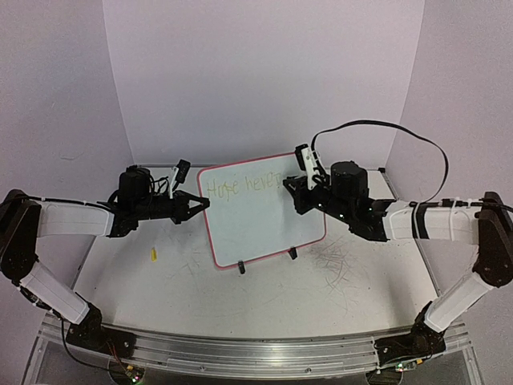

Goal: Write a sentence on the whiteboard

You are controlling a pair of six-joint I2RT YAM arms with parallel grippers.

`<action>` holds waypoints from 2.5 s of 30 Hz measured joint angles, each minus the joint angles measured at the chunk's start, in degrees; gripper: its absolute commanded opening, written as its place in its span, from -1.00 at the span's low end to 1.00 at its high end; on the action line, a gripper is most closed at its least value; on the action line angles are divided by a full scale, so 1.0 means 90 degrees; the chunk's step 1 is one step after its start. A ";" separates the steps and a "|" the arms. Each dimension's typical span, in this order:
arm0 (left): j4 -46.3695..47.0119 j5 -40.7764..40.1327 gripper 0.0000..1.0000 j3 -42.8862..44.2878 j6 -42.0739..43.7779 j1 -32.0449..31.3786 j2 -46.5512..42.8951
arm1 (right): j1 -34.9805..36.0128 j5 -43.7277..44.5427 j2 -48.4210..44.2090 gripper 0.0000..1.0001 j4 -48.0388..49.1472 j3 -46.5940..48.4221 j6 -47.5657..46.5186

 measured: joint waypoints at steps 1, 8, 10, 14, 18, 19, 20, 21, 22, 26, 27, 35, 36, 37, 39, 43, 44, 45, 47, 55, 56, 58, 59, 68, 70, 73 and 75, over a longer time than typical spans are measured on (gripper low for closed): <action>-0.0001 0.0000 -1.00 0.0001 -0.0001 0.0000 0.0000 | 0.0074 -0.0024 0.0101 -1.00 -0.0003 0.0090 -0.0031; 0.0000 -0.0026 -1.00 0.0003 -0.0002 -0.0024 0.0000 | 0.0854 -0.0413 0.0930 -1.00 0.0001 0.0748 -0.0364; 0.0000 -0.0033 -1.00 0.0008 -0.0003 -0.0033 0.0000 | 0.1026 -0.0566 0.1141 -1.00 -0.0002 0.0916 -0.0389; 0.0001 -0.0047 -1.00 0.0008 -0.0005 -0.0044 0.0000 | 0.1240 -0.0749 0.1505 -1.00 -0.0033 0.1235 -0.0420; 0.0002 -0.0076 -1.00 0.0010 -0.0007 -0.0064 0.0000 | 0.1426 -0.0749 0.1799 -1.00 -0.0101 0.1537 -0.0494; 0.0002 -0.0078 -1.00 0.0010 -0.0007 -0.0066 0.0000 | 0.1459 -0.0747 0.1838 -1.00 -0.0118 0.1570 -0.0512; 0.0002 -0.0079 -1.00 0.0010 -0.0007 -0.0067 0.0000 | 0.1495 -0.0748 0.1882 -1.00 -0.0131 0.1611 -0.0522; 0.0002 -0.0080 -1.00 0.0010 -0.0007 -0.0068 0.0000 | 0.1528 -0.0748 0.1933 -1.00 -0.0139 0.1657 -0.0533; 0.0002 -0.0080 -1.00 0.0011 -0.0007 -0.0069 0.0000 | 0.1561 -0.0746 0.1987 -1.00 -0.0140 0.1704 -0.0547; -0.0006 -0.0083 -1.00 0.0037 -0.0007 -0.0087 0.0000 | 0.1686 -0.0721 0.2129 -1.00 -0.0147 0.1764 -0.0590; -0.0006 -0.0085 -1.00 0.0040 -0.0005 -0.0092 0.0000 | 0.1701 -0.0691 0.2129 -1.00 -0.0157 0.1764 -0.0587; -0.0006 -0.0090 -1.00 0.0044 -0.0005 -0.0104 0.0000 | 0.1750 -0.0144 0.2129 -1.00 -0.0123 0.1759 -0.0561; -0.0006 -0.0090 -1.00 0.0044 -0.0004 -0.0107 0.0000 | 0.1750 -0.0084 0.2129 -1.00 -0.0122 0.1759 -0.0560; -0.0006 -0.0092 -1.00 0.0044 -0.0003 -0.0107 0.0000 | 0.1750 -0.0033 0.2129 -1.00 -0.0117 0.1759 -0.0559; -0.0008 -0.0094 -1.00 0.0044 -0.0002 -0.0107 0.0000 | 0.1745 0.0069 0.2129 -1.00 -0.0104 0.1759 -0.0557; -0.0008 -0.0112 -1.00 0.0044 -0.0002 -0.0107 0.0000 | 0.1745 0.0218 0.2129 -1.00 -0.0084 0.1754 -0.0536; -0.0010 -0.0112 -1.00 0.0044 -0.0002 -0.0107 0.0000 | 0.1745 0.0256 0.2129 -1.00 -0.0084 0.1754 -0.0536; -0.0010 -0.0112 -1.00 0.0044 -0.0002 -0.0107 0.0000 | 0.1745 0.0287 0.2129 -1.00 -0.0084 0.1754 -0.0534; -0.0010 -0.0114 -1.00 0.0044 -0.0002 -0.0109 0.0000 | 0.1745 0.0326 0.2131 -1.00 -0.0084 0.1754 -0.0524; -0.0052 -0.0144 -1.00 0.0044 -0.0002 -0.0107 0.0000 | 0.1757 0.0360 0.2249 -1.00 0.0043 0.1754 -0.0484; -0.0052 -0.0146 -1.00 0.0044 -0.0002 -0.0107 0.0000 | 0.1766 0.0344 0.2267 -1.00 0.0048 0.1755 -0.0478; -0.0056 -0.0150 -1.00 0.0044 -0.0002 -0.0107 0.0000 | 0.1776 0.0307 0.2302 -1.00 0.0052 0.1765 -0.0455; -0.0059 -0.0159 -1.00 0.0044 -0.0002 -0.0107 0.0000 | 0.1781 0.0283 0.2322 -1.00 0.0056 0.1768 -0.0441; -0.0061 -0.0177 -1.00 0.0044 -0.0002 -0.0107 0.0000 | 0.1808 0.0295 0.2355 -1.00 0.0049 0.1778 -0.0350; -0.0061 -0.0177 -1.00 0.0044 -0.0002 -0.0109 0.0000 | 0.1813 0.0312 0.2355 -1.00 0.0049 0.1778 -0.0336; -0.0061 -0.0177 -1.00 0.0044 -0.0002 -0.0109 0.0000 | 0.1818 0.0326 0.2355 -1.00 0.0052 0.1771 -0.0306; -0.0064 -0.0180 -1.00 0.0044 -0.0002 -0.0109 0.0000 | 0.1818 0.0329 0.2355 -1.00 0.0045 0.1761 -0.0291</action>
